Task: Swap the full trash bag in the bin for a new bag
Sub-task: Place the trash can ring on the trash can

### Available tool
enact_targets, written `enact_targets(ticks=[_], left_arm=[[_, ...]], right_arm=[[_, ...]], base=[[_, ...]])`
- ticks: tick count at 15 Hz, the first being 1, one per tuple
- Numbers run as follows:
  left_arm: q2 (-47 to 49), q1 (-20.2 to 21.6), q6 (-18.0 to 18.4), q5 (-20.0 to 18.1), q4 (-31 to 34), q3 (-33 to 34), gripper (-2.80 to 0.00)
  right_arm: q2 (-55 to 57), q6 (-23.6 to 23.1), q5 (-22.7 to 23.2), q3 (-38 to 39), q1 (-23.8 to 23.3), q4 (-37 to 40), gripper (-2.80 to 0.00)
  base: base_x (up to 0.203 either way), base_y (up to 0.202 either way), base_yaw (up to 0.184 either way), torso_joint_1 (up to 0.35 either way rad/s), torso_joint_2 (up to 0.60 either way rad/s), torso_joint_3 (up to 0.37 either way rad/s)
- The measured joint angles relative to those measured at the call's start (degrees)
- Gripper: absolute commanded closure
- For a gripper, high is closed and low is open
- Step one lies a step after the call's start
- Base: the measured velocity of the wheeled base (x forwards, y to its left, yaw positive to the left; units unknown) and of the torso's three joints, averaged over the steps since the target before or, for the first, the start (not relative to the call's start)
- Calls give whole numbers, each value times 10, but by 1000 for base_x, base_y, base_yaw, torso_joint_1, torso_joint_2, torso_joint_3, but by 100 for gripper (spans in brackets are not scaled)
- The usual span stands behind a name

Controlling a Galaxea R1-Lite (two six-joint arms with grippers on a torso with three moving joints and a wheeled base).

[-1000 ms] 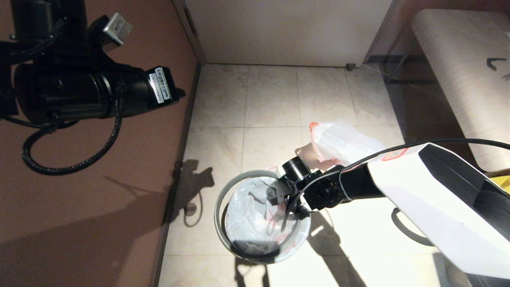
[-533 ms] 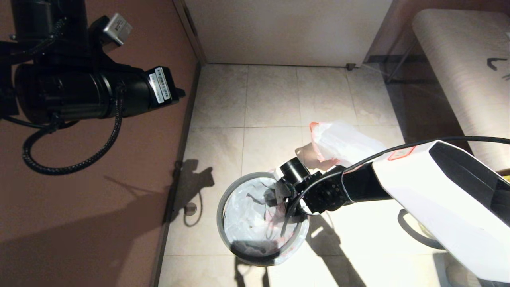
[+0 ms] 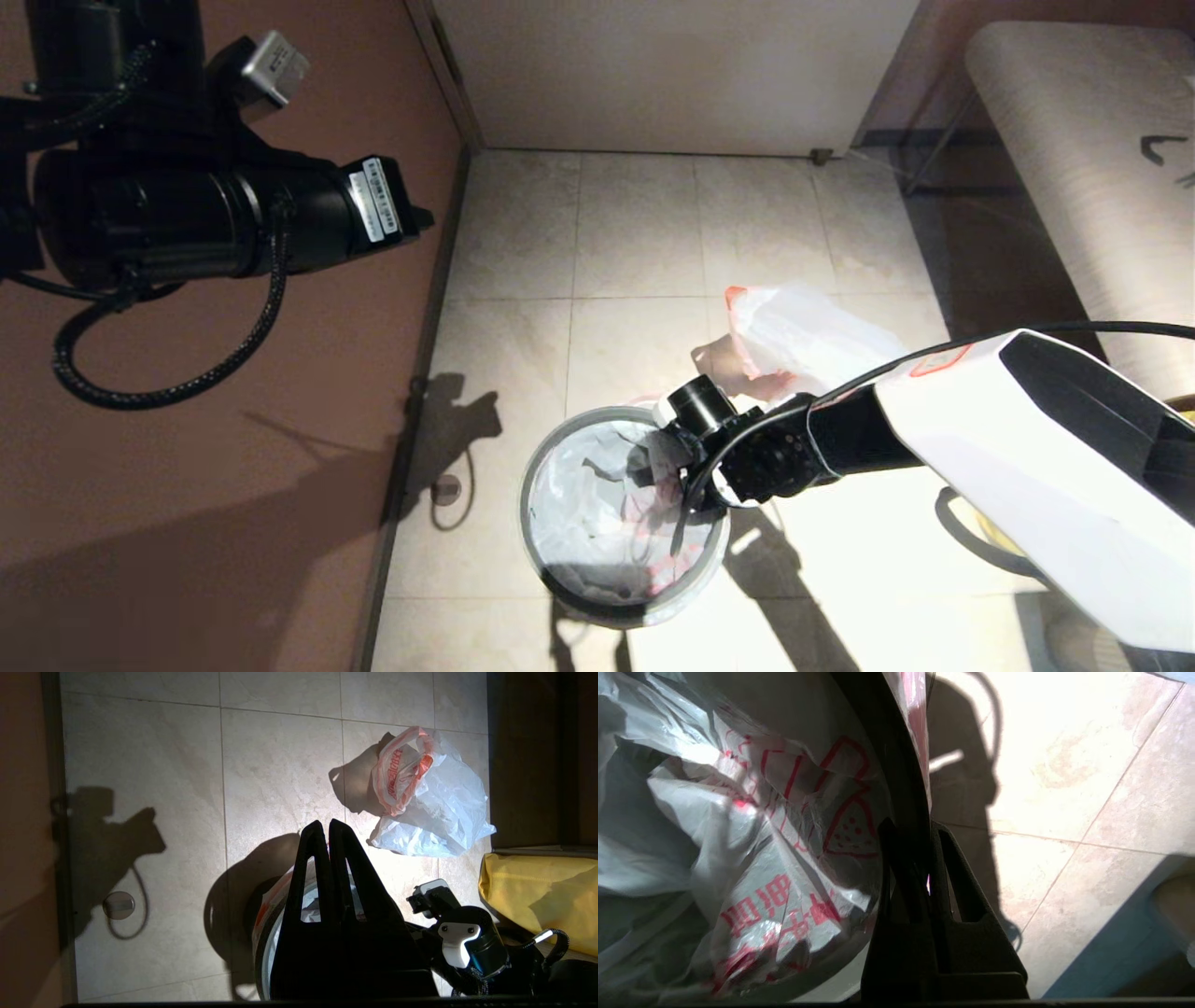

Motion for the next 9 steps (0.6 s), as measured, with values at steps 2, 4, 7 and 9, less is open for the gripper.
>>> enact_targets(ticks=[2,4,7,9], left_arm=[[0,0,0,0,0,0,0],[1,0,0,0,0,0,0],[2,0,0,0,0,0,0],[2,0,0,0,-16,0,0]], right_arm=[[7,-12,0,-4,-3,-16,0],[10,-21,0,-11,-5,-19,0],[11,-22,0,-19,-5,-19,0],[15,-21,-1,-20,-3,-18,-280]], base=[[0,0,0,0,0,0],[0,0,0,0,0,0],[0,0,0,0,0,0],[0,0,0,0,0,0]])
